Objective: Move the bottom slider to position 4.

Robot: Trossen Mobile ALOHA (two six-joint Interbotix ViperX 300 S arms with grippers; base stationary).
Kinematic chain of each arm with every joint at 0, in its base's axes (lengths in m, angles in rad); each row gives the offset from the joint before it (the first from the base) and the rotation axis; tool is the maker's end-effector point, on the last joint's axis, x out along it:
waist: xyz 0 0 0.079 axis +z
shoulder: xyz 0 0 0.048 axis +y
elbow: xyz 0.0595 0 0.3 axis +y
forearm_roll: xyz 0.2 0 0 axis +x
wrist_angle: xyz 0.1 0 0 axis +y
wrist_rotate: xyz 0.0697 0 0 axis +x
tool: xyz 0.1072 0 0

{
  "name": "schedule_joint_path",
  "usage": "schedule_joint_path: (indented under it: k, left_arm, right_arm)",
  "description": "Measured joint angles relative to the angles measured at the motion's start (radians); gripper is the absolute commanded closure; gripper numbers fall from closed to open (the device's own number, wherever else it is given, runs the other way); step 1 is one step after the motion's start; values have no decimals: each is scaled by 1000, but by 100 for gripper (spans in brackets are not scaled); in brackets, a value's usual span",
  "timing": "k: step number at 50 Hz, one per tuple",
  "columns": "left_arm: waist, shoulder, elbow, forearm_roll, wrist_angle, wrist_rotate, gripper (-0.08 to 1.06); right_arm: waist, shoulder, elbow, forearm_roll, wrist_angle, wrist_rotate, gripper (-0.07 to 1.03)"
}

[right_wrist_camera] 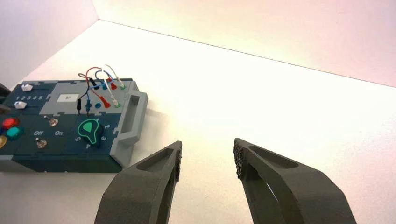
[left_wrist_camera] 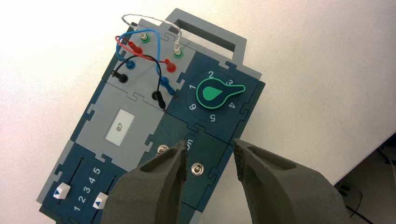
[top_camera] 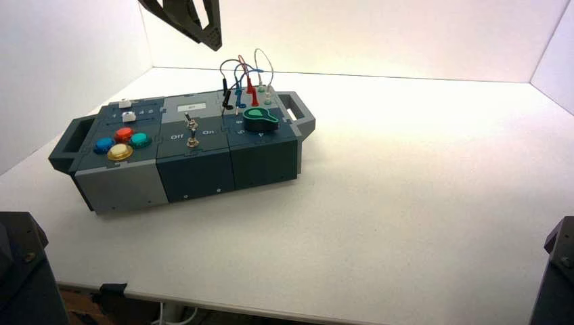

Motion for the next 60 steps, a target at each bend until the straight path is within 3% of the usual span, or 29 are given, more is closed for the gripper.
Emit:
schedule_joint_path:
  k: [22,29,36,42,50,60]
  left_arm:
    - [21,0,2,0,2,-3,44]
    - [78,-3,0,0,2,-34,44]
    - [158,-8,0,0,32,-101,44]
    - [187,-8,0,2,52,-135,46]
    - [210,-11,2,-2,58,-140,48]
    - [327,-18,2,12,84,-140,48]
  right_arm:
    - [0,20,-2,0,6,0,37]
    - [2,55,-2,2,21,0,41]
    - [8,72,-11,0,52,-3,42]
    - [9,83,-32,-15,92,-11,43]
    - [9,118,-63,-35,115,-12,43]
    - [9,258,-133,-40,118,-12,44]
